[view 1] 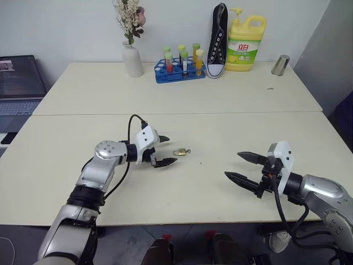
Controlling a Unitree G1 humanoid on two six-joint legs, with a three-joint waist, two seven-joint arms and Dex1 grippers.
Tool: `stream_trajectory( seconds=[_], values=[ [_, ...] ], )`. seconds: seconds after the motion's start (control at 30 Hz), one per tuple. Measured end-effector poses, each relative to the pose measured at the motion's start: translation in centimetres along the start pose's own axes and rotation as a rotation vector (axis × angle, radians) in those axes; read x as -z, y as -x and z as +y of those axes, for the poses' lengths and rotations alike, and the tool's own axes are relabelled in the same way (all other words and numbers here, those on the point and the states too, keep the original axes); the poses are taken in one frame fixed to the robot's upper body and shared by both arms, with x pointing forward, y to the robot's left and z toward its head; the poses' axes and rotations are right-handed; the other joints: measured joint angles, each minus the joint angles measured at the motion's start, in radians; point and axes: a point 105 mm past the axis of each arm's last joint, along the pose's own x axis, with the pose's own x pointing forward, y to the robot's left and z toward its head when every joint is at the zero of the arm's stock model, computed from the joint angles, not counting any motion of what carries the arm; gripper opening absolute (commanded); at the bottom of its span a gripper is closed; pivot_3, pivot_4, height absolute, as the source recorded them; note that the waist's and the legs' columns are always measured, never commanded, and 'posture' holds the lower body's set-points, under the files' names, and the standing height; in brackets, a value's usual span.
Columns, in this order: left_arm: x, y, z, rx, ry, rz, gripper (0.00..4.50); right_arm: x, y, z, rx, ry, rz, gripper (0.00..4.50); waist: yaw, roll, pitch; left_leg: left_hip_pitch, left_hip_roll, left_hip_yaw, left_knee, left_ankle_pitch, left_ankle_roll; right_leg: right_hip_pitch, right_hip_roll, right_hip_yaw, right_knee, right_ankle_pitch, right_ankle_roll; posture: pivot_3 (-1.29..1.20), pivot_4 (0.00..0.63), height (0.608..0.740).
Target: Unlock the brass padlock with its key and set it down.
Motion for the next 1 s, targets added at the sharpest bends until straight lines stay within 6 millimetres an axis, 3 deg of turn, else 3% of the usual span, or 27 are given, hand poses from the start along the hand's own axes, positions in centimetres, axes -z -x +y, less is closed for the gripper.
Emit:
stream_trajectory(
  seconds=[0.2,0.63,0.73,1.0],
  values=[
    [0.0,-3.3,0.4,0.048,-0.04,-0.001,4.5,0.1,-0.2,1.0,-0.025,0.013,0.007,4.49,0.0,-0.002,0.001,-0.001,-0.001,0.0,0.002,0.0,0.0,0.0,0.0,0.0,0.0,0.0,0.0,0.0,0.15,0.74],
    [0.3,-4.6,0.1,0.123,-0.105,0.021,4.5,0.5,0.0,1.5,-0.025,0.012,0.032,4.49,-0.001,-0.002,0.001,-0.001,-0.001,0.0,0.003,0.0,0.0,0.001,0.0,0.0,0.001,0.0,0.0,0.0,0.15,0.74],
    [0.4,-4.5,0.1,0.15,-0.087,0.036,3.93,0.6,0.1,1.4,-0.02,0.011,0.035,4.5,-0.003,-0.002,0.001,-0.001,-0.001,-0.001,0.003,0.0,0.0,0.001,0.0,-0.001,0.001,0.0,0.0,0.0,0.15,0.74],
    [0.8,-4.5,-0.6,0.215,-0.09,0.059,1.38,0.5,0.1,1.8,-0.025,0.012,0.032,4.5,-0.006,-0.002,0.0,0.001,0.0,-0.001,0.004,0.0,0.0,0.002,0.001,-0.001,0.002,0.0,0.001,0.0,0.15,0.74]
  ],
)
